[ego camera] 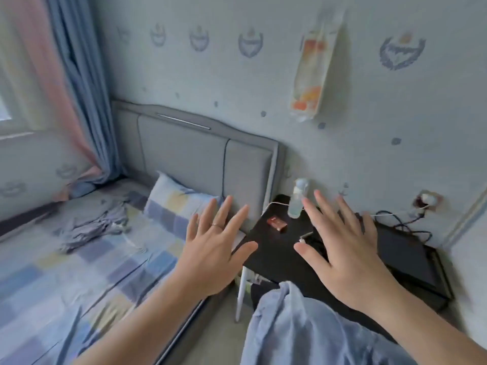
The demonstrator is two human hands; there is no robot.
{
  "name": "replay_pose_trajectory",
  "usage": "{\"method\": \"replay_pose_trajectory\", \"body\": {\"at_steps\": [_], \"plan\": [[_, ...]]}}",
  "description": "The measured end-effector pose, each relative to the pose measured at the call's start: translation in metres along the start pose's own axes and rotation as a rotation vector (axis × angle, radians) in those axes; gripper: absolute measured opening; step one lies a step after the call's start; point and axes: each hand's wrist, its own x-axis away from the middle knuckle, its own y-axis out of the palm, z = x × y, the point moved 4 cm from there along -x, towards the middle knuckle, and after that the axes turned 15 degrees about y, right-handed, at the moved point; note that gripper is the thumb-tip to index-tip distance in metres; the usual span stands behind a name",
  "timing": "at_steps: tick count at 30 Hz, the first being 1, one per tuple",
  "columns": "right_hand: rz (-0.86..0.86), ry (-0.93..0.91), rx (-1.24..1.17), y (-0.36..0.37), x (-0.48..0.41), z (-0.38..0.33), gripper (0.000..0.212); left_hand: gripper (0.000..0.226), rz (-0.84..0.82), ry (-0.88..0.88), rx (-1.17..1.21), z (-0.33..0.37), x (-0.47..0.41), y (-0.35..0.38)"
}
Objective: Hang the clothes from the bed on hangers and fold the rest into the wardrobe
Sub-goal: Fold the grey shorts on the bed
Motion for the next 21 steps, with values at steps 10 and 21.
{"method": "replay_pose_trajectory", "body": {"at_steps": [10, 21], "plan": [[-0.399, -0.199, -0.234, 0.172, -0.058, -0.151, 0.077, 0.088, -0.162, -0.533, 0.066, -0.153, 0.125, 0.049], [-0.693, -0.325, -0.202, 0.329, -0.191, -0.269, 0.071, 0.073, -0.21, -0.845, 0.122, -0.329, 0.113, 0.097]]}}
